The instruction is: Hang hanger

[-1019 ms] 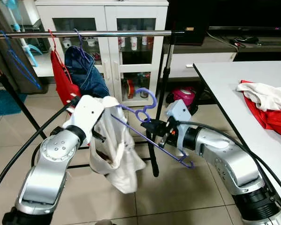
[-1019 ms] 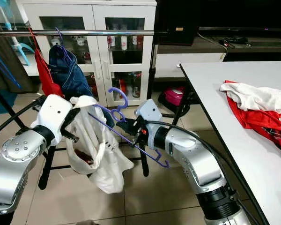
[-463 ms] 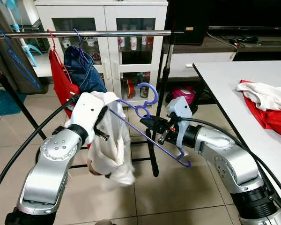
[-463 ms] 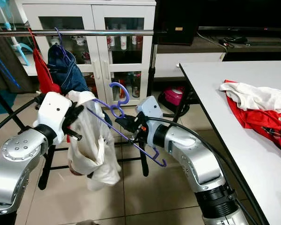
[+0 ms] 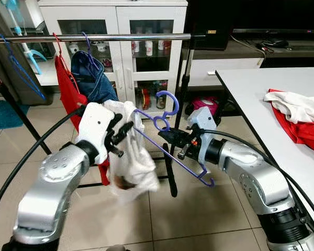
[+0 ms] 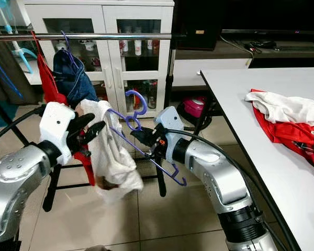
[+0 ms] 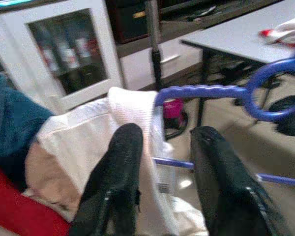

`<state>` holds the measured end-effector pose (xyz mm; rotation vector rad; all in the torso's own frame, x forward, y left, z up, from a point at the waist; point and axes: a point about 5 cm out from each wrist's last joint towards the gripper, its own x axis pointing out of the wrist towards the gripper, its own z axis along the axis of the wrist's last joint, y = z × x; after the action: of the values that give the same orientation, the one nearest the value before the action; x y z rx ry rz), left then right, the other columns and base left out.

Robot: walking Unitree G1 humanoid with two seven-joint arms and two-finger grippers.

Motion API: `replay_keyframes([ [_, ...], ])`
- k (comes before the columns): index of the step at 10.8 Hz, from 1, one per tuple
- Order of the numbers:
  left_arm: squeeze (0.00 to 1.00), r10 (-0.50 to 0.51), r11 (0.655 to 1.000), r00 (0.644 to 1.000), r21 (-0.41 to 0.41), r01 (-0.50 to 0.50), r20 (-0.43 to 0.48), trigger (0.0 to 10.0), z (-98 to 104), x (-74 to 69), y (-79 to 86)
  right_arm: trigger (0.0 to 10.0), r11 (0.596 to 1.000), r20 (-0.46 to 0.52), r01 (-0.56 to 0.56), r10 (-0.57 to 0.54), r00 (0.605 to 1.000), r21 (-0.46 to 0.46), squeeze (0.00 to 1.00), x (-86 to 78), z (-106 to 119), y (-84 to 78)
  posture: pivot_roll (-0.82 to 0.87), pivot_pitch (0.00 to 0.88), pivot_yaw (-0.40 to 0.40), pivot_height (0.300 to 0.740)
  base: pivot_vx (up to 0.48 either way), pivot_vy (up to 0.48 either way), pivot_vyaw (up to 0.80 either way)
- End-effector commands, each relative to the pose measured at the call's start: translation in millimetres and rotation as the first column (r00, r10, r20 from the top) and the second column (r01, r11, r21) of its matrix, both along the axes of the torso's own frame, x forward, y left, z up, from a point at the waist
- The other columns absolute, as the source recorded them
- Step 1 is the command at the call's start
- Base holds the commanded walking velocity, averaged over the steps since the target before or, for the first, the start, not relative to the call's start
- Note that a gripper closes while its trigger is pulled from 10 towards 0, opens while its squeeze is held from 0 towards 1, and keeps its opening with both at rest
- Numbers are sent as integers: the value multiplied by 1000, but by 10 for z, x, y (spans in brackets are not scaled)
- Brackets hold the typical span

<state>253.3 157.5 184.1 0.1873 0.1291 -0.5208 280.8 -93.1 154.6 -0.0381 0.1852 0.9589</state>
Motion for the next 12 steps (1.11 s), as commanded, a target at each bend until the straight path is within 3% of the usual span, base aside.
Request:
replay_keyframes([
  [1, 1000, -59, 998, 997, -18, 60, 49, 10000, 152, -18, 73, 10000, 1000, 50, -6, 5, 999, 28, 0, 54, 128, -46, 21, 0, 20, 740, 0, 0, 0],
  [4, 1000, -273, 962, 957, 55, 269, 96, 10000, 543, -9, 468, 10000, 979, 110, -199, 202, 973, -40, 0, -27, 217, -144, 31, 0, 21, 740, 0, 0, 0],
  [7, 1000, -514, 857, 858, 47, 514, -2, 10000, 700, 95, 845, 10000, 897, 142, -431, 442, 886, -100, 0, -113, 371, -242, 35, 0, 23, 740, 0, 0, 0],
  [9, 1000, -621, 776, 779, 73, 626, -79, 10000, 727, 119, 857, 10000, 854, 159, -510, 521, 839, -106, 0, -150, 451, -236, 30, 0, 35, 740, 0, 0, 0],
  [11, 1000, -714, 693, 691, 27, 720, -114, 10000, 812, 127, 800, 10000, 826, 165, -553, 564, 809, -113, 0, -160, 483, -239, 31, 0, 40, 740, 0, 0, 0],
  [12, 929, -771, 631, 630, 15, 776, -93, 10000, 864, 129, 735, 10000, 808, 164, -577, 590, 791, -122, 0, -165, 490, -239, 29, 0, 40, 740, 0, 0, 0],
])
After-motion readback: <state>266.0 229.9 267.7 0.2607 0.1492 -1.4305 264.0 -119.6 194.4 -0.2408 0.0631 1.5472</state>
